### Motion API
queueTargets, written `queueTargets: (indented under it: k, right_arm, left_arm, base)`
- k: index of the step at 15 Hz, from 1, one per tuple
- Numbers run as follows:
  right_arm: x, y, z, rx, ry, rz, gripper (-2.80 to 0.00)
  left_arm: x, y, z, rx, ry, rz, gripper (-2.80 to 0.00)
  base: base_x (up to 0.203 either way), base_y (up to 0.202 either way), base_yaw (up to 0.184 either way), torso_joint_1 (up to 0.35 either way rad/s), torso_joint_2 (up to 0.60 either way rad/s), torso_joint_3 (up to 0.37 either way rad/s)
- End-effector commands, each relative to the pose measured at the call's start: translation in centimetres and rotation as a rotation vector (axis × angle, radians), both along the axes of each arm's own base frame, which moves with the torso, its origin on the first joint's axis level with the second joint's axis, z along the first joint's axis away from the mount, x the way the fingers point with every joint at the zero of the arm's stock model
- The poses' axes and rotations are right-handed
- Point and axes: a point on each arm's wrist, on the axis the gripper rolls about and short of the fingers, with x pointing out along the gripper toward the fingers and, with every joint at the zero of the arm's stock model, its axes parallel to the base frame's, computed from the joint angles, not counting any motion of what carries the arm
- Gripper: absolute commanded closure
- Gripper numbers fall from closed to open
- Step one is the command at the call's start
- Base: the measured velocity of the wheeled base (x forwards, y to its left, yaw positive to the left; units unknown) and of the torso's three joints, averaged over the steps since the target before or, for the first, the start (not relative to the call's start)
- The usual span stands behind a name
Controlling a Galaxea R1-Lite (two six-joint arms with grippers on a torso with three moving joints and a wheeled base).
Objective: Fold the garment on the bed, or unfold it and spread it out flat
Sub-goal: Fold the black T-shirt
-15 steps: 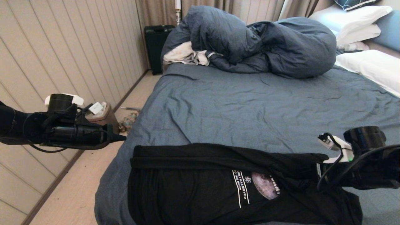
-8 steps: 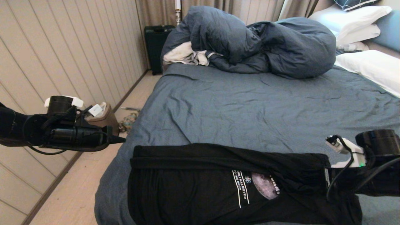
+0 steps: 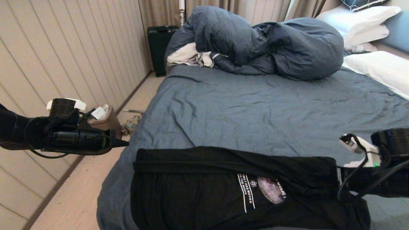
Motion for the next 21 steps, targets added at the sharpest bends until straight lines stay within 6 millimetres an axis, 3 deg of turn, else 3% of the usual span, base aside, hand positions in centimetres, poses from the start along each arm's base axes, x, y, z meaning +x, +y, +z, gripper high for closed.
queueTargets:
  k: [1, 5, 11, 15, 18, 21]
  right_arm:
    - [-1.4, 0.9, 0.2, 0.003, -0.014, 0.033, 0.00]
    - [-2.4, 1.3, -0.3, 0.001, 0.001, 0.049, 0.00]
    - [0.8, 1.1, -2.6, -0.026, 0.002, 0.082, 0.00]
    - [1.3, 1.3, -2.8, -0.025, -0.017, 0.091, 0.00]
    - [0.3, 1.5, -3.2, -0.025, 0.008, 0.099, 0.00]
    - [-2.2, 2.2, -3.7, -0.027, 0.032, 0.131, 0.00]
  left_arm:
    - [-0.1, 0.0, 0.1, -0.003, -0.002, -0.002, 0.00]
    - [0.0, 0.0, -0.1, -0.002, 0.004, -0.002, 0.00]
    - [0.1, -0.3, -0.4, -0.003, 0.010, -0.010, 0.00]
    - [0.3, -0.2, -0.4, -0.002, 0.008, -0.009, 0.00]
    - [0.3, -0.2, -0.4, -0.002, 0.008, -0.009, 0.00]
    - [0.3, -0.2, -0.4, -0.001, 0.009, -0.010, 0.00]
  base:
    - [0.000, 0.000, 0.000, 0.000, 0.00, 0.000]
    - [0.000, 0.000, 0.000, 0.000, 0.00, 0.000]
    - [0.000, 0.000, 0.000, 0.000, 0.00, 0.000]
    - [0.000, 0.000, 0.000, 0.000, 0.00, 0.000]
    - [0.000, 0.000, 0.000, 0.000, 0.00, 0.000]
    - [0.000, 0.000, 0.000, 0.000, 0.00, 0.000]
